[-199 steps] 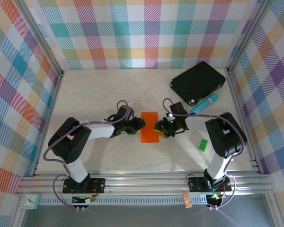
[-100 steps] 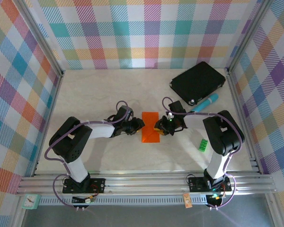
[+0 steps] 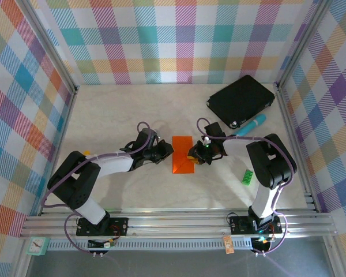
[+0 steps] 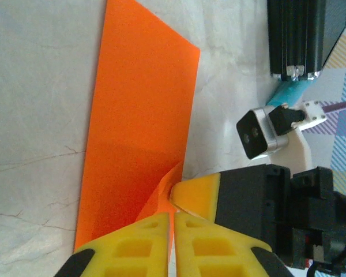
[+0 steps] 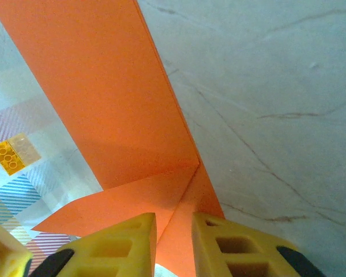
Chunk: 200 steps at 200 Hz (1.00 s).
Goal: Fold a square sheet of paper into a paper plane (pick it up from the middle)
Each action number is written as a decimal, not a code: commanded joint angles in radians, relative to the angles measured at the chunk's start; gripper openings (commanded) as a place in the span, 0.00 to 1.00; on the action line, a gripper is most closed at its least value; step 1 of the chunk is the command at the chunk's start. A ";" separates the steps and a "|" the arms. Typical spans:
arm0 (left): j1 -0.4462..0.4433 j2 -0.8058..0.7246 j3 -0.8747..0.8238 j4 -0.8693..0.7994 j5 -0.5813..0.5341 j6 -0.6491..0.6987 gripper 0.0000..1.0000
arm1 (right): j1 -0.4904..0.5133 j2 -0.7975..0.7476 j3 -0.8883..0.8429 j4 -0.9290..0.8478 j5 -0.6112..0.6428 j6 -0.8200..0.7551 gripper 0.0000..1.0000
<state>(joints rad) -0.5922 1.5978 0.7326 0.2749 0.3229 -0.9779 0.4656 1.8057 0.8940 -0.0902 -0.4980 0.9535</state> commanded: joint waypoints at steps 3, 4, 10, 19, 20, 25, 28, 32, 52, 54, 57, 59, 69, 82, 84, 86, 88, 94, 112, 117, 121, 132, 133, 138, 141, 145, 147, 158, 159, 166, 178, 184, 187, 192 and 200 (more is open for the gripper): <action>-0.004 0.036 -0.015 0.096 0.062 -0.011 0.09 | 0.003 0.032 0.013 -0.042 0.033 -0.017 0.25; -0.004 0.038 -0.015 0.098 0.064 -0.012 0.09 | 0.003 0.031 0.013 -0.041 0.034 -0.016 0.25; -0.006 0.050 -0.013 0.110 0.071 -0.014 0.09 | 0.004 0.031 0.013 -0.041 0.033 -0.015 0.25; -0.009 0.065 -0.002 0.107 0.078 -0.015 0.09 | 0.005 0.033 0.013 -0.041 0.034 -0.017 0.25; -0.009 0.066 -0.002 0.105 0.078 -0.015 0.09 | 0.004 0.032 0.013 -0.041 0.034 -0.016 0.25; -0.009 0.073 0.006 0.098 0.079 -0.012 0.08 | 0.003 0.033 0.013 -0.042 0.034 -0.016 0.25; -0.009 0.079 0.010 0.093 0.080 -0.009 0.08 | 0.004 0.033 0.013 -0.042 0.033 -0.016 0.25; -0.009 0.084 0.015 0.087 0.082 -0.006 0.08 | 0.005 0.032 0.013 -0.043 0.035 -0.017 0.25; -0.009 0.107 0.036 0.062 0.078 0.008 0.08 | 0.005 0.033 0.014 -0.048 0.035 -0.021 0.25; -0.009 0.108 0.038 0.059 0.077 0.010 0.08 | 0.004 0.033 0.014 -0.048 0.036 -0.021 0.25; -0.009 0.111 0.040 0.055 0.075 0.011 0.08 | 0.004 0.033 0.014 -0.049 0.036 -0.019 0.25; -0.009 0.114 0.041 0.051 0.073 0.012 0.08 | 0.004 0.033 0.015 -0.048 0.037 -0.020 0.25; -0.009 0.127 0.049 0.035 0.068 0.015 0.08 | 0.005 0.032 0.014 -0.049 0.036 -0.021 0.25; -0.007 0.140 0.051 0.018 0.055 0.013 0.07 | 0.005 0.032 0.014 -0.048 0.036 -0.021 0.25; -0.008 0.142 0.051 0.017 0.051 0.013 0.07 | 0.004 0.032 0.014 -0.048 0.036 -0.022 0.25; -0.008 0.144 0.051 0.016 0.048 0.013 0.07 | 0.004 0.031 0.014 -0.048 0.036 -0.022 0.25; -0.008 0.144 0.051 0.014 0.046 0.012 0.07 | 0.003 0.031 0.014 -0.049 0.035 -0.022 0.25; -0.006 0.149 0.049 0.009 0.036 0.009 0.07 | 0.004 0.031 0.014 -0.048 0.033 -0.023 0.25; -0.001 0.161 0.048 -0.008 0.013 0.006 0.07 | 0.004 0.026 0.014 -0.043 0.026 -0.027 0.26; 0.000 0.163 0.047 -0.009 0.009 0.005 0.07 | 0.004 0.025 0.014 -0.040 0.023 -0.028 0.26; 0.001 0.165 0.046 -0.009 0.006 0.004 0.07 | 0.004 0.025 0.014 -0.037 0.020 -0.030 0.26; 0.003 0.170 0.045 -0.012 0.000 0.003 0.07 | 0.004 0.020 0.013 -0.026 0.010 -0.030 0.26; 0.003 0.171 0.044 -0.012 0.000 0.003 0.07 | 0.004 0.020 0.013 -0.024 0.009 -0.030 0.26; 0.003 0.173 0.043 -0.013 -0.004 0.002 0.07 | 0.004 0.019 0.013 -0.019 0.006 -0.030 0.26; 0.003 0.175 0.041 -0.013 -0.006 0.002 0.07 | 0.004 0.018 0.012 -0.017 0.004 -0.030 0.27; 0.003 0.175 0.041 -0.014 -0.008 0.002 0.07 | 0.004 0.016 0.011 -0.012 0.001 -0.030 0.27; 0.003 0.175 0.041 -0.014 -0.010 0.002 0.07 | 0.004 0.014 0.010 -0.009 0.000 -0.031 0.27; 0.005 0.176 0.040 -0.017 -0.017 0.001 0.08 | 0.005 0.012 0.010 -0.001 -0.005 -0.031 0.26; 0.005 0.177 0.039 -0.017 -0.018 0.001 0.08 | 0.005 0.010 0.010 0.000 -0.005 -0.031 0.26; 0.005 0.178 0.038 -0.017 -0.019 0.001 0.08 | 0.004 0.007 0.008 0.007 -0.008 -0.032 0.27; 0.005 0.181 0.037 -0.017 -0.021 0.000 0.08 | 0.004 0.003 0.007 0.023 -0.015 -0.032 0.27; 0.005 0.181 0.035 -0.017 -0.021 -0.001 0.08 | 0.004 0.002 0.006 0.030 -0.020 -0.032 0.27; 0.005 0.182 0.036 -0.017 -0.020 -0.001 0.08 | 0.004 0.001 0.006 0.033 -0.023 -0.033 0.27; 0.005 0.182 0.035 -0.017 -0.021 0.000 0.08 | 0.004 0.002 0.006 0.039 -0.027 -0.033 0.27; 0.005 0.184 0.034 -0.016 -0.020 -0.002 0.08 | 0.004 0.003 0.007 0.046 -0.032 -0.032 0.27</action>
<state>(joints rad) -0.5938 1.7607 0.7639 0.2790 0.3195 -0.9775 0.4656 1.8061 0.8986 -0.0822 -0.5053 0.9367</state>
